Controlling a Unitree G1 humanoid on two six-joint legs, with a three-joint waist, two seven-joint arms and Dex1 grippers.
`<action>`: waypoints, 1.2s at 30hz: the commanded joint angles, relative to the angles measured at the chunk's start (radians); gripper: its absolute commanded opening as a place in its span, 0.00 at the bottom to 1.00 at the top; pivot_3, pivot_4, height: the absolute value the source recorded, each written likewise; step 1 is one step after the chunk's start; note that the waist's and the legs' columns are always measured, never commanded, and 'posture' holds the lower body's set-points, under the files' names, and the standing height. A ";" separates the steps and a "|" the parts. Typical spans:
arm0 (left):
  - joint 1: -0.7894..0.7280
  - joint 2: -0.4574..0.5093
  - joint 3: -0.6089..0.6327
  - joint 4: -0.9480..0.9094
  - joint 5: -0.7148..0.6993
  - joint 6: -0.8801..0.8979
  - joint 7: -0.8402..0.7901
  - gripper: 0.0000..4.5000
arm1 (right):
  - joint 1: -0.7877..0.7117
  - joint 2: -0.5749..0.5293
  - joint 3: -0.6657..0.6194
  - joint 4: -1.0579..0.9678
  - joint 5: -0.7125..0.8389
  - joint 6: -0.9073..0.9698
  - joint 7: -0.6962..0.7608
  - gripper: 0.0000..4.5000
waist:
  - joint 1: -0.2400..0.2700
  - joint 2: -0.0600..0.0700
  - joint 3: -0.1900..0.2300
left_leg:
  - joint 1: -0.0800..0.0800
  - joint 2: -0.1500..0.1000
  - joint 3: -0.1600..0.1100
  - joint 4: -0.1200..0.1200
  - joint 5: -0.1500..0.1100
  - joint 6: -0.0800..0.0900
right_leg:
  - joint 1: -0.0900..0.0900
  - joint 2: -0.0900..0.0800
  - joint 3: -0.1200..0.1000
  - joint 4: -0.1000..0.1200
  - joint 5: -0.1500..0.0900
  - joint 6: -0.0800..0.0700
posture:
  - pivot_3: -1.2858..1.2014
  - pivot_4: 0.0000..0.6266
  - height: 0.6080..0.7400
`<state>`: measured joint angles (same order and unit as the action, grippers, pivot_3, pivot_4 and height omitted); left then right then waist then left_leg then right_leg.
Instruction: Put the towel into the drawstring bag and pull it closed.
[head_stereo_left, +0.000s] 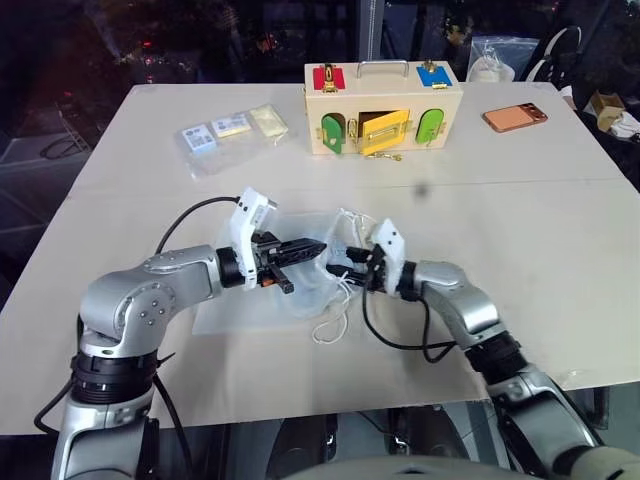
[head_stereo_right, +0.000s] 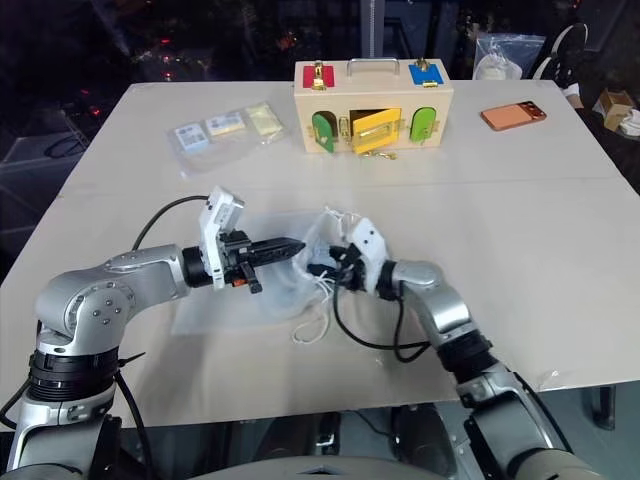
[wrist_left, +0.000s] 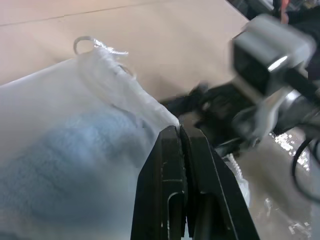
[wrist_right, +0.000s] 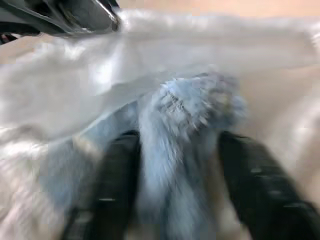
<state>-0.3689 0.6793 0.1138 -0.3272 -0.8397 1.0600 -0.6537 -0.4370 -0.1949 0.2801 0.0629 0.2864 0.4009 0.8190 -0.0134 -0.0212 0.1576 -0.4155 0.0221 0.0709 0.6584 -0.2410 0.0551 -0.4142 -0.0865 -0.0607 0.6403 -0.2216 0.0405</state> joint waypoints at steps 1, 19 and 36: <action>-0.015 0.035 0.010 0.020 0.029 -0.050 -0.051 0.00 | 0.024 -0.059 -0.038 -0.208 0.109 0.101 0.063 0.63 | -0.001 0.000 0.000 | 0.000 0.001 0.000 0.000 0.000 0.000 | 0.000 0.000 -0.001 0.000 0.000 0.000 | 0.52 0.24 1.00; -0.029 0.223 0.036 0.074 0.123 -0.234 -0.329 0.00 | -0.248 0.058 -0.028 0.442 -0.301 -0.362 -0.323 0.63 | -0.010 0.000 0.002 | 0.000 0.001 0.001 -0.003 0.001 -0.001 | -0.002 0.005 -0.004 0.000 -0.001 -0.001 | 0.52 0.24 1.00; -0.001 0.269 0.093 0.063 0.128 -0.243 -0.352 0.00 | -0.202 0.048 -0.050 0.316 -0.304 -0.346 -0.290 0.63 | -0.024 0.001 0.002 | 0.000 0.001 0.001 -0.003 0.002 -0.002 | -0.002 0.005 -0.004 0.001 -0.001 -0.001 | 0.52 0.24 1.00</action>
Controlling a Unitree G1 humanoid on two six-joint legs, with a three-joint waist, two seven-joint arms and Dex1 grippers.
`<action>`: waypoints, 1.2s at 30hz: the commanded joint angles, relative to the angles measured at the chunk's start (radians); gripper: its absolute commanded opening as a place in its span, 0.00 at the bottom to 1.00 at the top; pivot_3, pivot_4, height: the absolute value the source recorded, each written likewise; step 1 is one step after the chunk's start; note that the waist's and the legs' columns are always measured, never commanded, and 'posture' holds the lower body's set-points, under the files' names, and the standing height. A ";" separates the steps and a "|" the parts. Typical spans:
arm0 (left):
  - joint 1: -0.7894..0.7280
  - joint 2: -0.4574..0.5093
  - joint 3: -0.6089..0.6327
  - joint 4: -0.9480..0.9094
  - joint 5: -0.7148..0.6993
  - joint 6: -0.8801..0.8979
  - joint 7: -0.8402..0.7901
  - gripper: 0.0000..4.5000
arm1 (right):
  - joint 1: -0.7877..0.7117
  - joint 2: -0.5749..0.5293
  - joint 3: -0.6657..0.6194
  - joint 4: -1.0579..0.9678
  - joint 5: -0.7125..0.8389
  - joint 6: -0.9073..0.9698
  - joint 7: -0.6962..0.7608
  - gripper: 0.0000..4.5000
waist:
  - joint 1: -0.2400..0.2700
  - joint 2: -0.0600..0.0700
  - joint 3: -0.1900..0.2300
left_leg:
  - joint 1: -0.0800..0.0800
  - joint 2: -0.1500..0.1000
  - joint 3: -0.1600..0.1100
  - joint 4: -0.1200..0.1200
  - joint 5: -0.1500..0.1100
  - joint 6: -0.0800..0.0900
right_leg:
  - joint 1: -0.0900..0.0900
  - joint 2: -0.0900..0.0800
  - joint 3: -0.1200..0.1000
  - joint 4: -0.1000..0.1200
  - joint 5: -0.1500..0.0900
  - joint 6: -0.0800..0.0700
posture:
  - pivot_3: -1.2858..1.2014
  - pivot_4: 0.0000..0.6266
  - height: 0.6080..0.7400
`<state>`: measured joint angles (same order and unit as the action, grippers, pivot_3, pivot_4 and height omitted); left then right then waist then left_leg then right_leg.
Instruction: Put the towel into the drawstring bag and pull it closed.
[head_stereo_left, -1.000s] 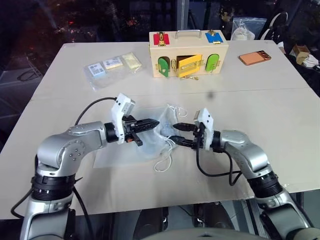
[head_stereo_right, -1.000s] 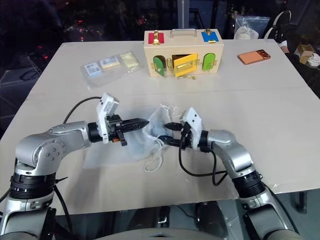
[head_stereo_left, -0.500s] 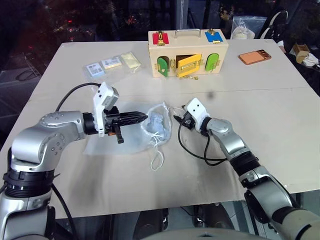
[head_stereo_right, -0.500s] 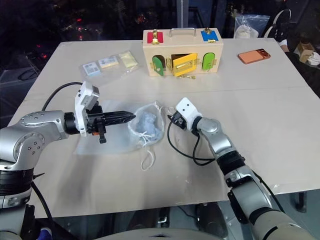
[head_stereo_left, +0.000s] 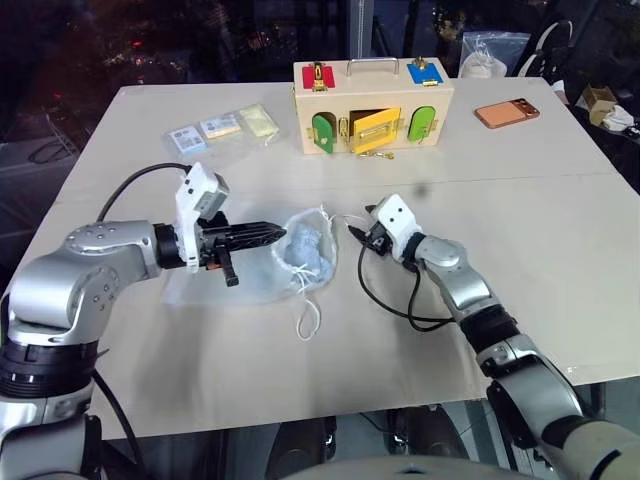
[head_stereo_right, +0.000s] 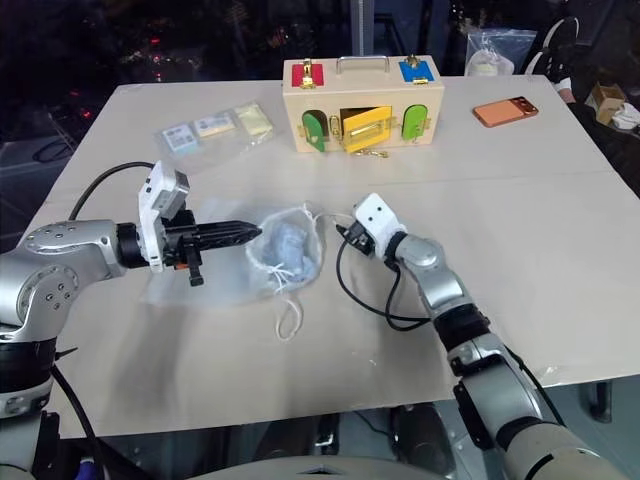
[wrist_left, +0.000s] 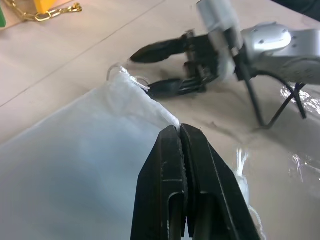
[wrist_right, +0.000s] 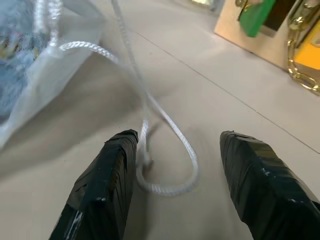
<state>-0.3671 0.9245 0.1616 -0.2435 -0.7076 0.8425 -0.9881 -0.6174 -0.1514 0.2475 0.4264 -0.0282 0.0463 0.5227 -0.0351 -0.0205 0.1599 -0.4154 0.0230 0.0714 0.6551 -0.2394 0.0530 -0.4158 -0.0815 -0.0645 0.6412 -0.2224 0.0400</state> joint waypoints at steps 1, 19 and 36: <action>-0.001 0.027 0.045 -0.020 -0.001 -0.030 -0.022 0.00 | -0.035 0.007 -0.019 -0.028 0.007 0.004 0.003 0.63 | -0.004 0.000 0.000 | 0.000 0.000 0.000 0.000 0.000 0.000 | 0.000 0.000 0.000 0.000 0.000 0.000 | 0.52 0.24 1.00; 0.028 0.036 0.044 -0.044 0.022 -0.069 -0.044 0.00 | -0.281 0.138 0.021 0.503 -0.092 -0.226 -0.011 0.63 | -0.006 0.000 0.000 | 0.001 0.001 0.000 -0.001 0.001 -0.001 | 0.000 0.001 0.001 0.000 0.000 0.000 | 0.52 0.24 1.00; -0.093 -0.070 0.009 0.098 0.141 -0.219 0.055 0.00 | -0.264 0.097 -0.152 0.546 -0.105 -0.392 -0.496 0.00 | 0.004 0.002 0.001 | 0.001 -0.001 -0.005 -0.002 0.003 -0.004 | 0.001 -0.001 -0.001 0.001 0.000 -0.001 | 0.52 0.24 1.00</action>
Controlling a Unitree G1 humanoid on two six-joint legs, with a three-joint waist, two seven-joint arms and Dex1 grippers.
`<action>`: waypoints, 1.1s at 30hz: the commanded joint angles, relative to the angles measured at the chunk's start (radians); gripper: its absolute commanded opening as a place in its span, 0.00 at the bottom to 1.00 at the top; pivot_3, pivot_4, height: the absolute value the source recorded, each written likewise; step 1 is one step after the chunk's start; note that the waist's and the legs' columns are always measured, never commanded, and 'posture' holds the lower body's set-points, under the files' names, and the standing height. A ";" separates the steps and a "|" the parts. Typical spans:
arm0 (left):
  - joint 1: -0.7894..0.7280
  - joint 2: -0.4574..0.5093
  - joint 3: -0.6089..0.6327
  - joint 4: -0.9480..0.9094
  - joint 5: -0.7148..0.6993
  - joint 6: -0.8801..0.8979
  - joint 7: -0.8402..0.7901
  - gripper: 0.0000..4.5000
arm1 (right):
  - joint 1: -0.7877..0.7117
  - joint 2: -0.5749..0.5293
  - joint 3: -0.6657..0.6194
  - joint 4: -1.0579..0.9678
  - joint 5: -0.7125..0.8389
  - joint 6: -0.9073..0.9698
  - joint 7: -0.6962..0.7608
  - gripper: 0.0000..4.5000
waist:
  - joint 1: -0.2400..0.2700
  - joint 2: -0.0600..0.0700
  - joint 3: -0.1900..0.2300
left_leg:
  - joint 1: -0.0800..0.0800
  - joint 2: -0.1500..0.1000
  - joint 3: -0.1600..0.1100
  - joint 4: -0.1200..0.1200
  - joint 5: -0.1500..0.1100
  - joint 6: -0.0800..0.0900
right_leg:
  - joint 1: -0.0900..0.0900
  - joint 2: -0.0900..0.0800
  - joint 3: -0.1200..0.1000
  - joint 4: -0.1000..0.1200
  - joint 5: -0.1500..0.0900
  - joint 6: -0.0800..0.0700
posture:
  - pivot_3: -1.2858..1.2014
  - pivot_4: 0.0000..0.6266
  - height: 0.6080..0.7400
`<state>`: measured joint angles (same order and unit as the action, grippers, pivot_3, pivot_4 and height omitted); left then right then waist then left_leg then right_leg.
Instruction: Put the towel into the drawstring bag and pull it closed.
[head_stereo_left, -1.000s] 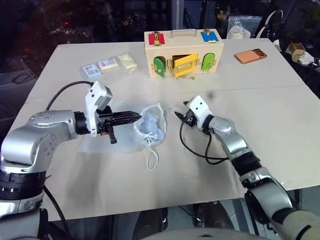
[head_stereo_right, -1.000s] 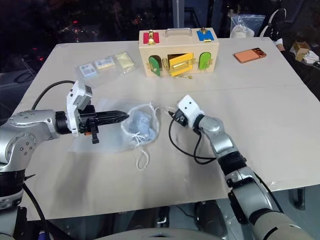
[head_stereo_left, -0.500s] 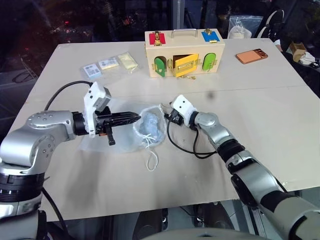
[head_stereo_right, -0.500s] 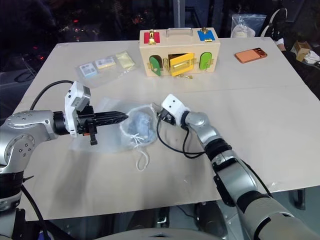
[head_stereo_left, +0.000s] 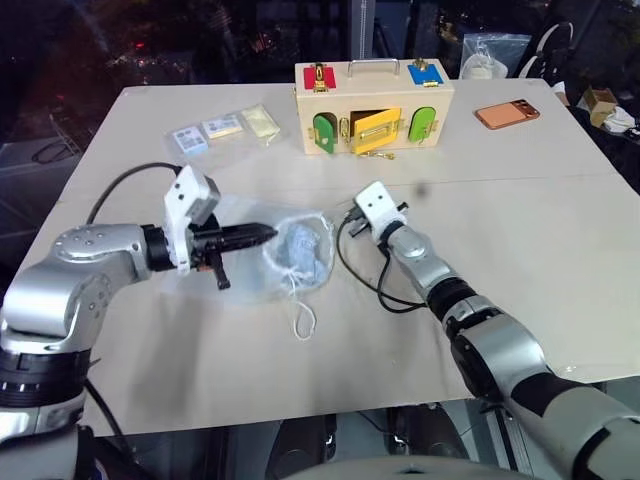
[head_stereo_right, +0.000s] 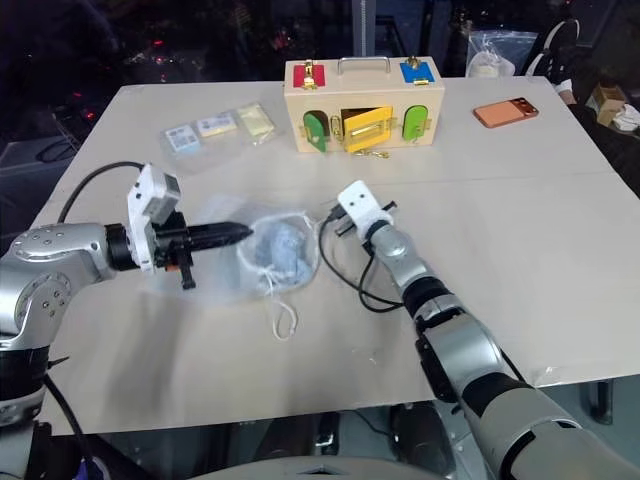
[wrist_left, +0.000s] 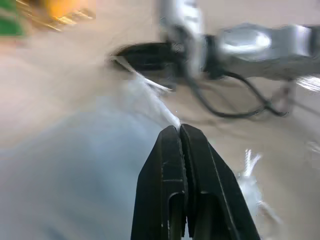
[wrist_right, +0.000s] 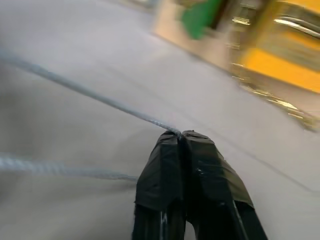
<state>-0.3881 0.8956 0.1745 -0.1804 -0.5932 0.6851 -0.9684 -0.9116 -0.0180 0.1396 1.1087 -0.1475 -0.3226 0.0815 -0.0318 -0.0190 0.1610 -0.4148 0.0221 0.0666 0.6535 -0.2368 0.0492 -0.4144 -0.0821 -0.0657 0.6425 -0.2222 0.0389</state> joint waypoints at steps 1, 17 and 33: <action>-0.099 -0.070 -0.004 0.058 0.032 -0.088 0.045 0.00 | 0.055 -0.048 -0.058 -0.200 0.021 -0.014 -0.064 0.00 | 0.000 0.000 0.000 | 0.000 0.000 0.000 0.000 0.000 0.000 | 0.000 0.000 0.000 0.000 0.000 0.000 | 0.52 0.24 1.00; -0.143 -0.094 -0.107 0.246 0.125 -0.121 -0.104 0.57 | 0.340 -0.001 -0.037 -1.072 0.118 0.485 0.031 0.00 | -0.010 0.000 0.000 | 0.000 0.004 0.008 -0.001 0.000 0.000 | -0.006 0.006 0.005 0.002 0.000 0.001 | 0.52 0.24 1.00; 0.159 -0.214 -0.182 0.164 0.377 -0.389 0.124 0.74 | 0.351 -0.035 -0.051 -1.073 0.126 0.517 0.068 0.00 | 0.018 -0.001 -0.001 | -0.001 0.003 0.006 -0.001 0.000 0.001 | -0.005 0.003 0.006 0.001 0.000 0.000 | 0.52 0.24 1.00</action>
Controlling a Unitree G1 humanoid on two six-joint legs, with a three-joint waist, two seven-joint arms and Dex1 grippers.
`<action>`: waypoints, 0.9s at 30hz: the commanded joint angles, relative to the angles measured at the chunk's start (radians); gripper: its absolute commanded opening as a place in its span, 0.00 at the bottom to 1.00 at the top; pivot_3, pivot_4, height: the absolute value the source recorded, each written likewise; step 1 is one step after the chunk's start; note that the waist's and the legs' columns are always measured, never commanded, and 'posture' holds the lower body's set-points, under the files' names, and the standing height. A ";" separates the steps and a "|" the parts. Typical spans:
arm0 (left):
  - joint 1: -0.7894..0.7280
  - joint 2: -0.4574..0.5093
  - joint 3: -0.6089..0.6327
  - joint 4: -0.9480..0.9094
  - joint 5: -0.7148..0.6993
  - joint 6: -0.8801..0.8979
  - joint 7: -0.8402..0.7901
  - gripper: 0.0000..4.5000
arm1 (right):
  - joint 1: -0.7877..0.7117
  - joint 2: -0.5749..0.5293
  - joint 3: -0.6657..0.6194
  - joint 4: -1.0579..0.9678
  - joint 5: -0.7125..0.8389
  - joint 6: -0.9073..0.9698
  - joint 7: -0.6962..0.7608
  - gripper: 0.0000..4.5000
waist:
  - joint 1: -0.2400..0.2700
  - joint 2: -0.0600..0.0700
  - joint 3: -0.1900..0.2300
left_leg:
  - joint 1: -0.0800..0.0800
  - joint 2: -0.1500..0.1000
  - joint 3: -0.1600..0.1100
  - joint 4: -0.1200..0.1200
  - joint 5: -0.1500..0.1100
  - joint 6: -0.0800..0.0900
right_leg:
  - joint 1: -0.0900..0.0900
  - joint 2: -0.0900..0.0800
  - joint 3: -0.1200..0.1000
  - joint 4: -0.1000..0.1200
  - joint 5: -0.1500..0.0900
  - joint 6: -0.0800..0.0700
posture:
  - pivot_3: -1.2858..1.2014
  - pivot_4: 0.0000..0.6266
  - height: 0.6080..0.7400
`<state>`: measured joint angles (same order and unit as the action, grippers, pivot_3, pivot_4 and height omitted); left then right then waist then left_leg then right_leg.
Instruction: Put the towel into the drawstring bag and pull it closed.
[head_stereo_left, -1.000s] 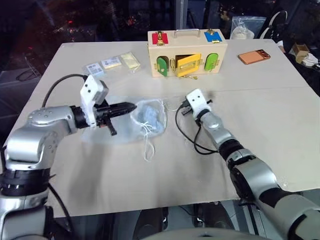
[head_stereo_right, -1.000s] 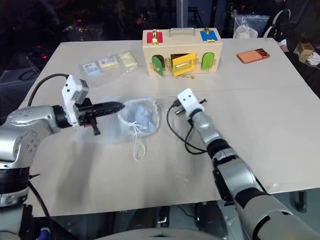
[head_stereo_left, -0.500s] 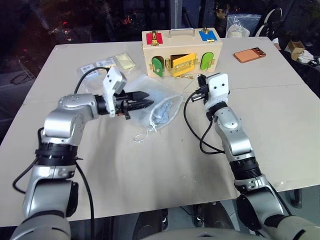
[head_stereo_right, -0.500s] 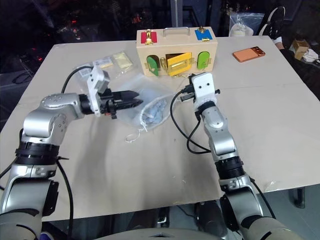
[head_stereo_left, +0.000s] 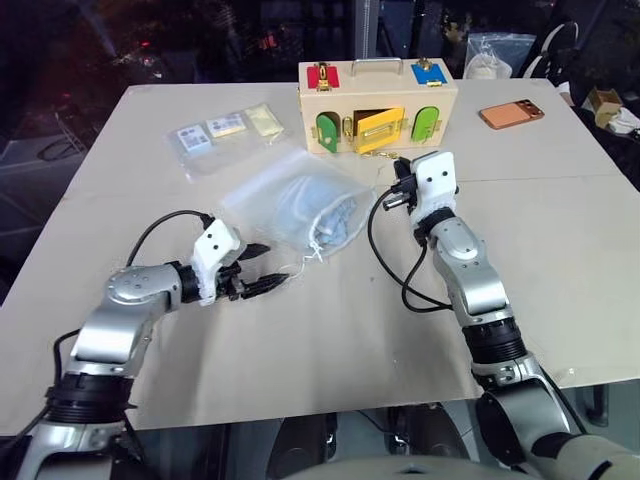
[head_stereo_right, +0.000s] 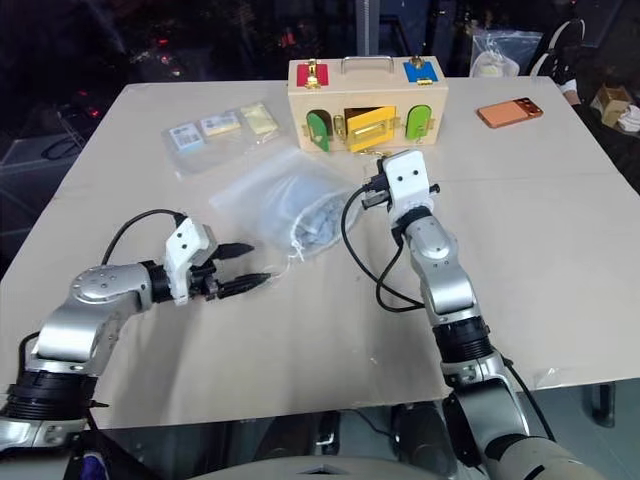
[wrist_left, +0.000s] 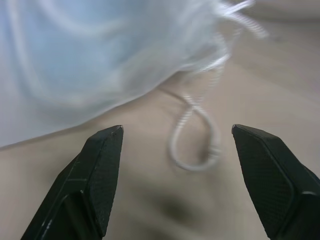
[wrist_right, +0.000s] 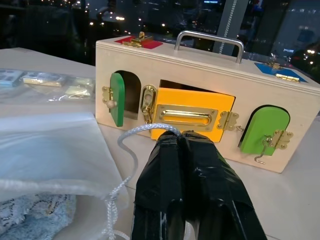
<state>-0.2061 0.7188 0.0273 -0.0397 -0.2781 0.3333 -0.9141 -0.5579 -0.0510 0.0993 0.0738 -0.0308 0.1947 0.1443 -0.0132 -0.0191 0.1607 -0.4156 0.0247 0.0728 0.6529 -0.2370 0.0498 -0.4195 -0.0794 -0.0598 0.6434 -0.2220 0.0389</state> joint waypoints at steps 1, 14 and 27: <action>-0.021 -0.050 -0.060 0.037 0.097 -0.073 0.080 0.67 | -0.002 -0.003 -0.011 -0.041 0.009 0.003 0.005 0.00 | -0.001 -0.001 -0.001 | 0.000 0.000 0.000 0.000 0.000 0.000 | 0.000 0.000 -0.001 0.000 0.000 0.000 | 0.52 0.24 1.00; -0.026 -0.170 0.006 0.140 0.126 -0.248 0.220 0.01 | -0.023 -0.016 -0.030 -0.093 0.004 0.017 -0.013 0.00 | -0.003 0.000 -0.002 | 0.002 0.001 0.001 0.000 0.000 0.000 | 0.001 0.001 -0.002 0.002 0.000 0.000 | 0.52 0.24 1.00; -0.347 -0.083 0.289 0.263 0.282 -0.481 0.720 0.01 | -0.279 -0.231 -0.192 -0.163 -0.001 0.041 -0.016 0.00 | 0.012 -0.002 -0.001 | -0.002 -0.001 -0.002 0.001 0.000 0.001 | 0.001 -0.002 -0.007 0.001 0.000 0.001 | 0.52 0.24 1.00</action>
<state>-0.5103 0.6043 0.2727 0.2304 0.0009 -0.1368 -0.2316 -0.8083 -0.2560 -0.0498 -0.0641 -0.0300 0.2426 0.1288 -0.0017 -0.0208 0.1600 -0.4174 0.0231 0.0709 0.6542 -0.2370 0.0506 -0.4191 -0.0811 -0.0667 0.6446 -0.2216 0.0395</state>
